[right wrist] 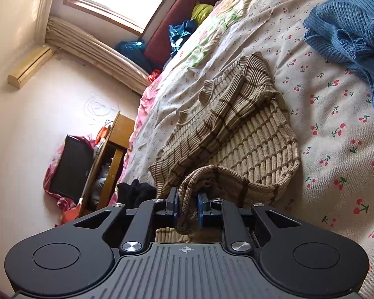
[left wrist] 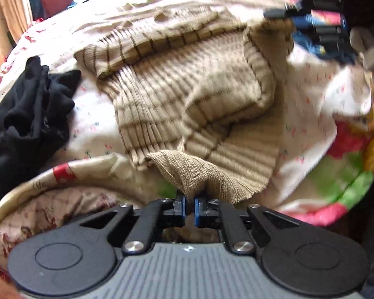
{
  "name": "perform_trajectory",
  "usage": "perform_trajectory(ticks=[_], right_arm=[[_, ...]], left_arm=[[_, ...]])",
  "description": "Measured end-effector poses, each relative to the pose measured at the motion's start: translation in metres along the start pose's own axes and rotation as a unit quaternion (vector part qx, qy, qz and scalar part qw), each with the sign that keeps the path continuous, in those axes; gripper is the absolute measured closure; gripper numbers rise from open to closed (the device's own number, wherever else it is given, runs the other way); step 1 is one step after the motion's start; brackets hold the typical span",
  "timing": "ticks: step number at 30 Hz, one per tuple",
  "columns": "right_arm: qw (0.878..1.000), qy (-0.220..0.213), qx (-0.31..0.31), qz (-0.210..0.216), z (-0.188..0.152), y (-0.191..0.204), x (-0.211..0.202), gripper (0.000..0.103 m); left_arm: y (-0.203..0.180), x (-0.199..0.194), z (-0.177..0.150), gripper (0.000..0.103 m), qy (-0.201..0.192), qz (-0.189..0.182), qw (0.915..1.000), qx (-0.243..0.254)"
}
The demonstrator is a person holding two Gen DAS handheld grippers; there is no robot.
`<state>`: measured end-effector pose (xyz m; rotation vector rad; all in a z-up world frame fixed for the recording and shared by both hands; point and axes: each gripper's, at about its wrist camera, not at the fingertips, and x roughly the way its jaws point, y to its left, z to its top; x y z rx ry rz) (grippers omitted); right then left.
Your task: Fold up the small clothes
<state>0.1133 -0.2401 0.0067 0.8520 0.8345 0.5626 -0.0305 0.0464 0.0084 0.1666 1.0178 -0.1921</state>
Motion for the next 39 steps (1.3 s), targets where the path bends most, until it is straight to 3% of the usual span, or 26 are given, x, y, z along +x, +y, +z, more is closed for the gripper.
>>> perform_trajectory(ticks=[7,11,12,16,21,26,28,31,35,39], right_arm=[[1.0,-0.026,0.005,-0.003,0.025,0.006,0.012,0.088],[0.999,-0.046,0.013,-0.021,0.045,0.003,0.024,0.086],[0.999,-0.042,0.015,-0.024,0.046,0.003,0.026,0.086],[0.998,-0.043,-0.044,-0.033,0.036,0.011,0.017,0.082],[0.985,-0.03,-0.154,-0.065,0.019,0.025,0.005,0.076],[0.978,-0.017,-0.19,-0.079,0.012,0.027,-0.002,0.076],[0.976,-0.014,-0.203,-0.078,0.013,0.026,-0.007,0.076],[0.968,-0.005,-0.236,-0.089,0.015,0.026,-0.014,0.071],[0.942,0.015,-0.312,-0.12,0.014,0.027,-0.024,0.069],[0.927,0.037,-0.346,-0.142,0.013,0.023,-0.033,0.069]], left_arm=[[0.042,0.023,0.055,0.081,-0.083,-0.018,0.9929,-0.083],[0.059,0.03,0.071,0.08,-0.097,-0.009,0.9905,-0.096],[0.06,0.027,0.07,0.075,-0.096,-0.017,0.9911,-0.091],[0.05,0.013,0.052,0.033,-0.099,-0.017,0.9945,-0.03],[0.028,0.024,0.046,0.027,-0.073,-0.019,0.9955,0.056],[0.015,0.05,0.061,0.031,-0.056,-0.019,0.993,0.102],[0.02,0.059,0.064,0.053,-0.036,-0.039,0.9946,0.089],[0.034,0.065,0.064,0.073,-0.02,-0.056,0.9966,0.057],[0.048,0.061,0.06,0.08,-0.028,-0.078,0.9965,0.004],[0.044,0.062,0.059,0.082,-0.034,-0.082,0.9961,0.004]])
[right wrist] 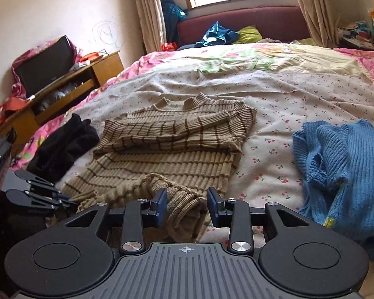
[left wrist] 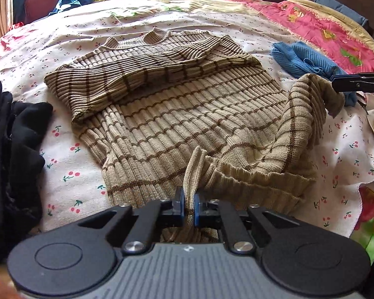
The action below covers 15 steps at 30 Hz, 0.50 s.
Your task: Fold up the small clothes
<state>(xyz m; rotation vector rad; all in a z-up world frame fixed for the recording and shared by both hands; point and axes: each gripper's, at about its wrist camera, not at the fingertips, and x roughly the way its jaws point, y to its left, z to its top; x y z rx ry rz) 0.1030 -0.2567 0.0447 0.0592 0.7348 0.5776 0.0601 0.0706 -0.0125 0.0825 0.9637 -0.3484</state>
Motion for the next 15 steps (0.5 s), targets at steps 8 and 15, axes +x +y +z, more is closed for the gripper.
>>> perform_trajectory(ticks=[8,15], right_arm=[[0.998,0.034,-0.02,-0.039,-0.017,-0.012,-0.01,0.068],[0.993,0.076,-0.09,-0.008,-0.032,0.01,0.019,0.056]], left_arm=[[-0.006,0.005,0.004,0.082,0.008,0.004,0.9996,0.026],[-0.016,0.017,0.005,0.082,0.023,0.014,0.9979,0.058]])
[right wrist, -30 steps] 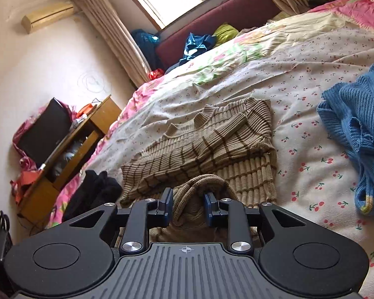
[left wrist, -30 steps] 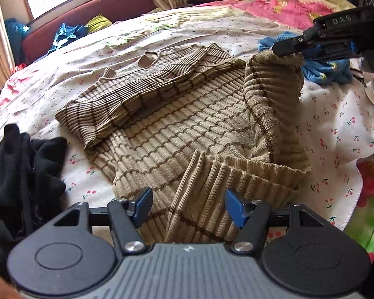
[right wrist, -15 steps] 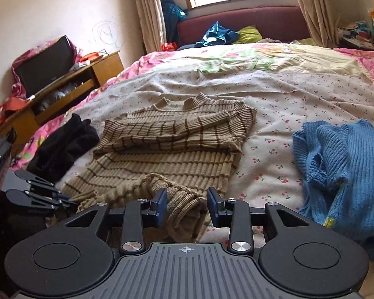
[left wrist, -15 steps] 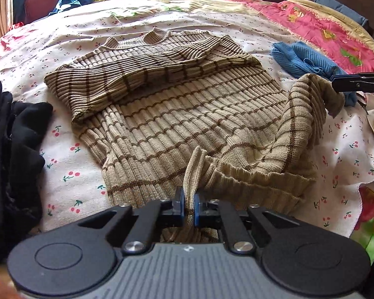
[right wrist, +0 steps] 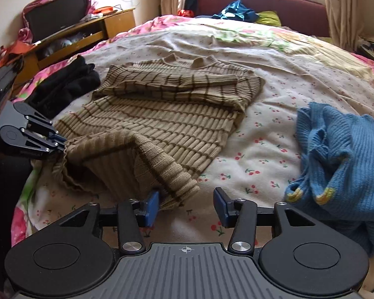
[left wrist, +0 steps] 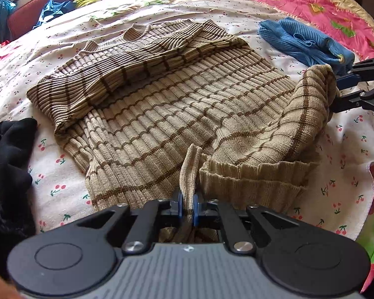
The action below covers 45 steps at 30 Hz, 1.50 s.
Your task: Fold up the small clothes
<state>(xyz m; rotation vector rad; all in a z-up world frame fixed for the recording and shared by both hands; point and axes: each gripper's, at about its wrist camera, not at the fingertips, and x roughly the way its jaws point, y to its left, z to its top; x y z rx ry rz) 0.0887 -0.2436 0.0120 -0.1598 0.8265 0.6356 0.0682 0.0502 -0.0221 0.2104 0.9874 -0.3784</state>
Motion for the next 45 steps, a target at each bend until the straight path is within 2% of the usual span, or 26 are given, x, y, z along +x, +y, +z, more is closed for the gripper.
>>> perform_trajectory(ticks=[1,4,6,8,11,12,14,15,16,17,19,20,22,24,25,26,28,33,40,43,45], right_arm=[[1.0,0.003,0.006,0.009,0.001,0.001,0.005,0.057],[0.998,0.019,0.04,0.045,0.008,0.005,0.019,0.081],[0.996,0.018,0.073,0.058,0.015,0.004,0.022,0.084],[0.988,-0.002,0.132,0.081,0.025,-0.008,0.019,0.085],[0.968,-0.059,0.214,0.12,0.047,-0.028,0.015,0.087],[0.961,-0.078,0.235,0.126,0.057,-0.033,0.016,0.087],[0.951,-0.105,0.264,0.119,0.074,-0.043,0.024,0.087],[0.951,-0.118,0.269,0.1,0.085,-0.047,0.032,0.087],[0.953,-0.124,0.267,0.075,0.093,-0.05,0.042,0.087],[0.954,-0.125,0.267,0.052,0.097,-0.052,0.05,0.082],[0.957,-0.107,0.268,0.004,0.101,-0.056,0.07,0.081],[0.96,-0.091,0.266,-0.002,0.099,-0.058,0.077,0.079],[0.962,-0.087,0.258,-0.004,0.09,-0.058,0.076,0.076],[0.967,-0.089,0.238,-0.011,0.08,-0.054,0.068,0.064],[0.969,-0.093,0.229,-0.011,0.075,-0.053,0.064,0.054],[0.971,-0.097,0.22,-0.009,0.072,-0.053,0.061,0.05],[0.975,-0.096,0.198,-0.009,0.07,-0.051,0.059,0.05],[0.986,-0.073,0.148,-0.012,0.087,-0.048,0.076,0.051],[0.994,-0.008,0.113,0.007,0.112,-0.055,0.13,0.052],[0.995,-0.004,0.103,-0.001,0.111,-0.046,0.131,0.078],[0.994,-0.003,0.11,0.002,0.107,-0.043,0.127,0.087]], left_arm=[[0.0,-0.001,0.001,0.084,0.0,-0.005,1.0,-0.001],[0.006,-0.004,0.001,0.085,0.0,-0.019,0.9998,-0.009],[0.014,-0.007,0.003,0.085,-0.008,-0.026,0.9992,-0.028],[0.026,-0.014,0.008,0.085,-0.028,-0.034,0.9973,-0.059],[0.053,-0.022,0.021,0.085,-0.069,-0.035,0.9902,-0.116],[0.062,-0.023,0.026,0.085,-0.083,-0.025,0.9875,-0.131],[0.079,-0.019,0.033,0.085,-0.103,0.0,0.9824,-0.156],[0.088,-0.017,0.034,0.085,-0.109,0.009,0.9787,-0.174],[0.096,-0.015,0.034,0.085,-0.112,0.016,0.9754,-0.189],[0.103,-0.012,0.033,0.085,-0.112,0.03,0.9731,-0.199],[0.106,-0.009,0.027,0.084,-0.102,0.049,0.9743,-0.195],[0.105,-0.009,0.022,0.084,-0.099,0.047,0.9755,-0.191],[0.103,-0.007,0.014,0.084,-0.095,0.043,0.9763,-0.189],[0.101,-0.004,0.009,0.084,-0.096,0.038,0.9756,-0.194],[0.101,-0.002,0.008,0.084,-0.097,0.035,0.9748,-0.198],[0.101,0.0,0.008,0.084,-0.096,0.032,0.974,-0.202],[0.102,0.004,0.01,0.084,-0.096,0.03,0.9731,-0.207],[0.102,0.005,0.013,0.081,-0.089,0.026,0.9721,-0.215],[0.106,0.004,0.008,0.061,-0.084,0.019,0.9714,-0.221],[0.103,0.009,0.015,0.055,-0.07,0.022,0.978,-0.195],[0.1,0.009,0.019,0.053,-0.067,0.025,0.9811,-0.18]])
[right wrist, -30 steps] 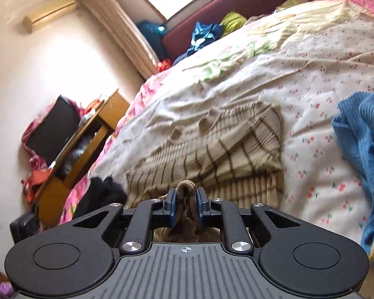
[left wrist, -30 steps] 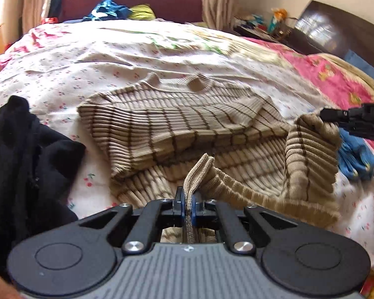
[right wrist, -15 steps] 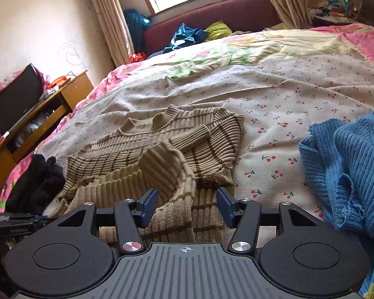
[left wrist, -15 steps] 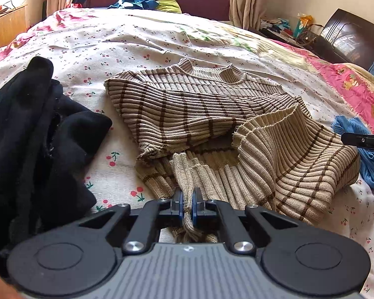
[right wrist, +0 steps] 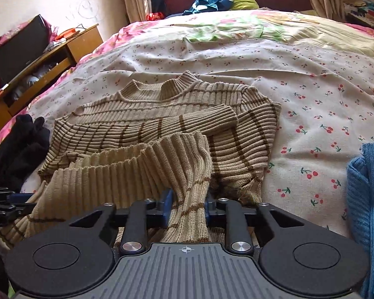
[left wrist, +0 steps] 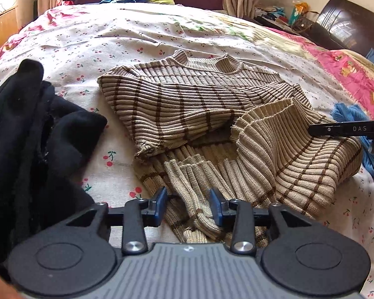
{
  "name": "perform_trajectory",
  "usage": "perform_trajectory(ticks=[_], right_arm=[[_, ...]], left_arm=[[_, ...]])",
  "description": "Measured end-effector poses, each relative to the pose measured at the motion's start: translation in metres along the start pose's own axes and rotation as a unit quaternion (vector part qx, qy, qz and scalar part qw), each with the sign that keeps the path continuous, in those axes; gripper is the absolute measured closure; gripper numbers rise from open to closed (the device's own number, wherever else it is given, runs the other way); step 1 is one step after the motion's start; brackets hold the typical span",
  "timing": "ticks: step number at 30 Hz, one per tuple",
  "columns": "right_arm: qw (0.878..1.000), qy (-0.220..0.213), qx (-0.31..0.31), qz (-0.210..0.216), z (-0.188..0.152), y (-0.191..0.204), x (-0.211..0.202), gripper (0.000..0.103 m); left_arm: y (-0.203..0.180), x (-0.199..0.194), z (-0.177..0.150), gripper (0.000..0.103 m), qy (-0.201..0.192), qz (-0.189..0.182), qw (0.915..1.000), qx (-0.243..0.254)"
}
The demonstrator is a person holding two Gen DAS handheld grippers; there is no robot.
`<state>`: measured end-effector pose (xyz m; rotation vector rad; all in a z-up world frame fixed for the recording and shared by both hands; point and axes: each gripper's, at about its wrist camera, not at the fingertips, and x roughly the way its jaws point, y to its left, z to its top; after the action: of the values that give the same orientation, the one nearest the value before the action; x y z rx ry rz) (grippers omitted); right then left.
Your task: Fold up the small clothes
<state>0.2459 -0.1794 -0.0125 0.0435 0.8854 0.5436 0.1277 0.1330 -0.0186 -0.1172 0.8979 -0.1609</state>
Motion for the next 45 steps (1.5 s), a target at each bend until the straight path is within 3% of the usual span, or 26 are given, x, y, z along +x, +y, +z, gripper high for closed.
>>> perform_trajectory(ticks=[2,6,10,18,19,21,29,36,41,45], right_arm=[[1.0,-0.002,0.008,0.001,-0.004,0.0,-0.006,0.095],[1.0,-0.014,0.027,0.009,-0.004,-0.003,-0.02,0.096],[0.999,-0.018,0.034,0.018,-0.007,-0.003,-0.027,0.096],[0.997,0.025,0.057,0.039,-0.011,-0.006,0.008,0.078],[0.997,0.023,0.062,0.036,-0.011,-0.006,0.012,0.079],[0.997,0.017,0.072,0.032,-0.01,-0.007,0.008,0.093],[0.99,-0.077,0.101,0.059,0.004,-0.006,-0.059,0.097],[0.986,-0.124,0.108,0.037,0.026,-0.007,-0.072,0.098],[0.974,-0.201,0.104,0.02,0.059,-0.009,-0.089,0.099],[0.959,-0.255,0.118,0.02,0.074,-0.01,-0.1,0.099]], left_arm=[[-0.003,-0.001,0.002,0.053,0.001,-0.001,0.9999,0.013],[0.001,0.004,0.005,0.068,0.026,-0.016,0.9995,0.004],[0.013,0.004,0.008,0.069,0.037,-0.026,0.9985,-0.029],[0.011,0.025,0.014,0.064,0.051,-0.021,0.9982,-0.025],[0.011,0.023,0.015,0.071,0.051,-0.024,0.998,-0.028],[0.012,0.015,0.015,0.083,0.044,-0.033,0.998,-0.032],[0.018,-0.018,0.026,0.084,-0.019,-0.033,0.9979,-0.052],[0.026,-0.038,0.063,0.084,-0.086,-0.021,0.9951,-0.044],[0.042,-0.05,0.093,0.084,-0.142,0.0,0.989,-0.043],[0.049,-0.053,0.101,0.084,-0.163,-0.009,0.9855,-0.044]])
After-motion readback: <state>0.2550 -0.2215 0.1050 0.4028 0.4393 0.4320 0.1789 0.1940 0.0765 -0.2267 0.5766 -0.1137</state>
